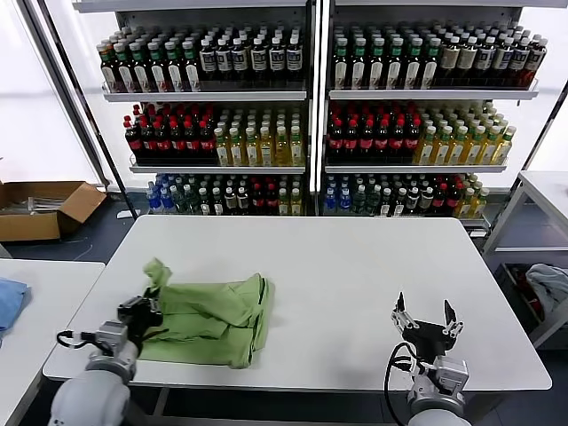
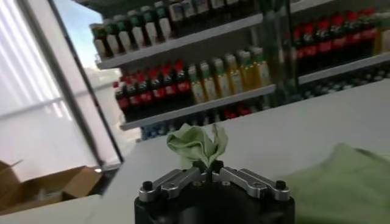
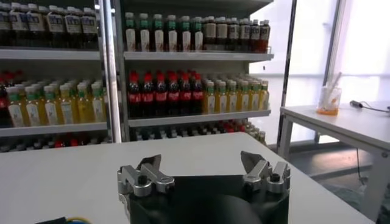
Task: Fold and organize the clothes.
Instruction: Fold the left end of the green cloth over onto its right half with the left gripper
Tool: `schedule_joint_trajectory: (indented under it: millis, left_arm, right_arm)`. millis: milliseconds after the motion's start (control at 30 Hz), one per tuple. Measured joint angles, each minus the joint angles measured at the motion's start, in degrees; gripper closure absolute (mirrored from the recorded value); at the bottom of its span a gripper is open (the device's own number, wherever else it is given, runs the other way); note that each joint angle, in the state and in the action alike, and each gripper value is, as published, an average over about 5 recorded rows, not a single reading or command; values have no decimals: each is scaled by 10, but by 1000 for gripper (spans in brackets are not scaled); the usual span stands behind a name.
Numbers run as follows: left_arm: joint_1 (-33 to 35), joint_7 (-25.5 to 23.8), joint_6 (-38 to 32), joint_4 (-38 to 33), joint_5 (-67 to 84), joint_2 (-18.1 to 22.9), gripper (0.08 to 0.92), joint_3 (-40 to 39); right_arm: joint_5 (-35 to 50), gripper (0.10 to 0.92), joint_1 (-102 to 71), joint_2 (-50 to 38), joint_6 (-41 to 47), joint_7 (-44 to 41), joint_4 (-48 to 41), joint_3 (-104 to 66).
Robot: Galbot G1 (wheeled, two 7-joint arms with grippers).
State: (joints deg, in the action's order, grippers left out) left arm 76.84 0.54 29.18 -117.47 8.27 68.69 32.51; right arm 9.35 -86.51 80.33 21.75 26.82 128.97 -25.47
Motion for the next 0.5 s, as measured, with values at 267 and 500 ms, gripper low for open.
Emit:
schedule_joint_trajectory:
  millis: [267, 500]
  left_arm:
    - [-19, -1, 16, 8, -25, 35, 905, -84]
    - [-27, -3, 21, 24, -45, 56, 905, -137]
  right_arm:
    - [-12, 203, -20, 14, -7, 1, 6, -5]
    - [-25, 203, -33, 23, -14, 2, 6, -5]
